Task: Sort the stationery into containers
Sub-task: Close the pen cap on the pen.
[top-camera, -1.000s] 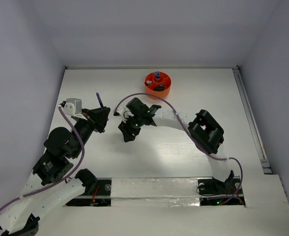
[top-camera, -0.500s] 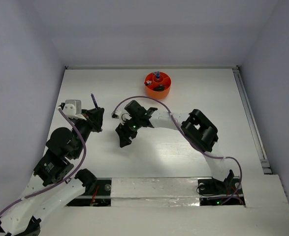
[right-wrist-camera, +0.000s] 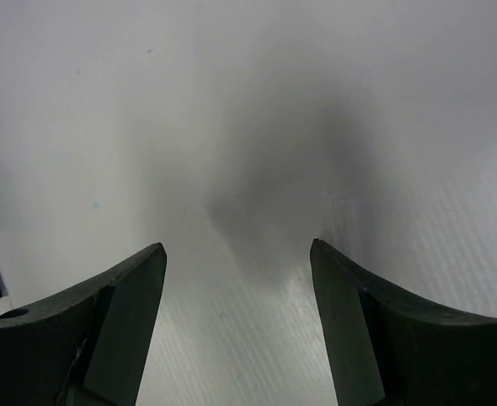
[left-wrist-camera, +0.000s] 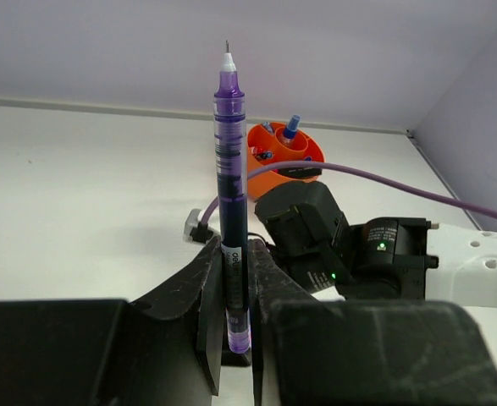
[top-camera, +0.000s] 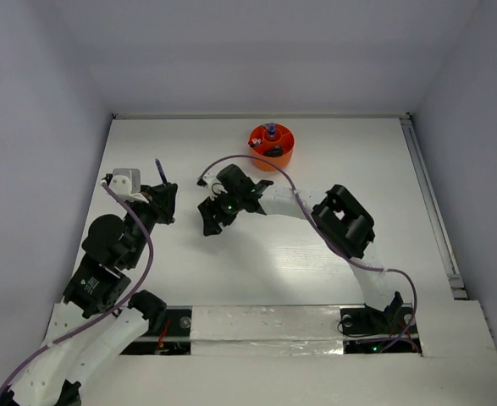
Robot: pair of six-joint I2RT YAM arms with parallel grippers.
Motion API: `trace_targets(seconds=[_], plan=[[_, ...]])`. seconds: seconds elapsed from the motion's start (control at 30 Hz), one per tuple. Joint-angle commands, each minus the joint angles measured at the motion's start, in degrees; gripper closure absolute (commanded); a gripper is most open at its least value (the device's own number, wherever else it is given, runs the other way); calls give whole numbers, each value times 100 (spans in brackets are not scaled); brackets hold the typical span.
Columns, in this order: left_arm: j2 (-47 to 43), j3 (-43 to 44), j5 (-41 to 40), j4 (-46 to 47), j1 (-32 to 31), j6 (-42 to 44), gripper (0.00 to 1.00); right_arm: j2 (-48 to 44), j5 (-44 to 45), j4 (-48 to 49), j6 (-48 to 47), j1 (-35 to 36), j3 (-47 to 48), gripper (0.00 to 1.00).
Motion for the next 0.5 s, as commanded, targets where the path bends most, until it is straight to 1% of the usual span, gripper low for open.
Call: trace_targets(seconds=[0.0, 0.1, 0.2, 0.33, 0.47], plan=[[79, -35, 308, 384, 153, 67, 100, 222, 527, -185, 186, -58, 313, 24], [106, -62, 457, 410, 293, 67, 100, 161, 755, -352, 230, -58, 322, 24], [124, -70, 536, 428, 355, 67, 100, 29, 949, -361, 265, -58, 129, 25], [132, -79, 694, 463, 478, 40, 100, -50, 1273, -589, 388, -242, 182, 25], [159, -88, 783, 481, 531, 31, 100, -51, 1143, -318, 546, -365, 102, 24]])
